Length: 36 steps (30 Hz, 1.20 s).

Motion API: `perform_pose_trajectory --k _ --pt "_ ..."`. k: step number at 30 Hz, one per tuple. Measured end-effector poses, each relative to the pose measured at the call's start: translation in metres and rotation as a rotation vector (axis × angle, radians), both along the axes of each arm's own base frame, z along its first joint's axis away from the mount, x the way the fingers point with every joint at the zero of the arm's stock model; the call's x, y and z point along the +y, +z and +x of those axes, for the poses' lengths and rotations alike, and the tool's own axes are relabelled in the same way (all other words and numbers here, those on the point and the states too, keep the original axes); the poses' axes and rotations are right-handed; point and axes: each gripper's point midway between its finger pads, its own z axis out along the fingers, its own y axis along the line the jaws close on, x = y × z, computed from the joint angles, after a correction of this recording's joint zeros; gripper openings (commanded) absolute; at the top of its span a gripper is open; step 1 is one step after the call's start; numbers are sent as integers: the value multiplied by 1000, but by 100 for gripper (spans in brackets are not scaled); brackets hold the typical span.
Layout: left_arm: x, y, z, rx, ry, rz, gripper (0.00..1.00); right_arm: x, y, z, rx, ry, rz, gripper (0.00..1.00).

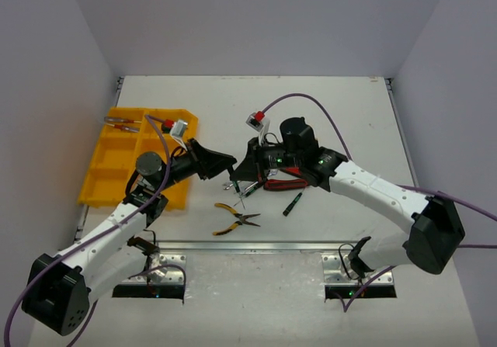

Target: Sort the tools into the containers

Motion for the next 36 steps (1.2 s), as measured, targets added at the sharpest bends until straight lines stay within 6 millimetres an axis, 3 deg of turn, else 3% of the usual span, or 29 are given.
perform_pose_trajectory --k 2,4,6,10,11,14,17,20,21,23,26,30,36 --pt "0 -1 2 6 8 0 13 0 3 0 -5 -2 7 0" --pt "0 -1 3 7 8 -3 0 -1 4 0 -8 -3 8 0" --pt "-1 -1 4 11 8 -5 0 -1 4 1 -8 -5 8 6" --pt "-1 -1 13 33 36 17 0 -2 4 3 -9 -15 6 95" --pt "2 0 20 51 76 38 0 -3 3 5 -11 -24 3 99" --pt "21 10 56 115 292 120 0 -10 -1 17 -33 -90 -30 99" --pt "74 21 109 198 655 231 0 -35 -10 37 -58 -238 -119 99" --pt "164 11 149 290 1005 326 0 -73 -16 57 -87 -406 -196 99" --pt "208 -1 157 346 1147 364 0 -86 -17 63 -97 -460 -214 99" --pt "273 -24 161 453 1363 448 0 -108 -20 67 -115 -544 -245 99" --pt "347 -50 152 596 1609 581 0 -130 -24 64 -133 -610 -290 99" --pt "400 -53 143 690 1831 733 0 -145 -33 58 -148 -637 -333 99" --pt "434 -56 133 731 1959 850 0 -146 -42 49 -136 -602 -354 99"
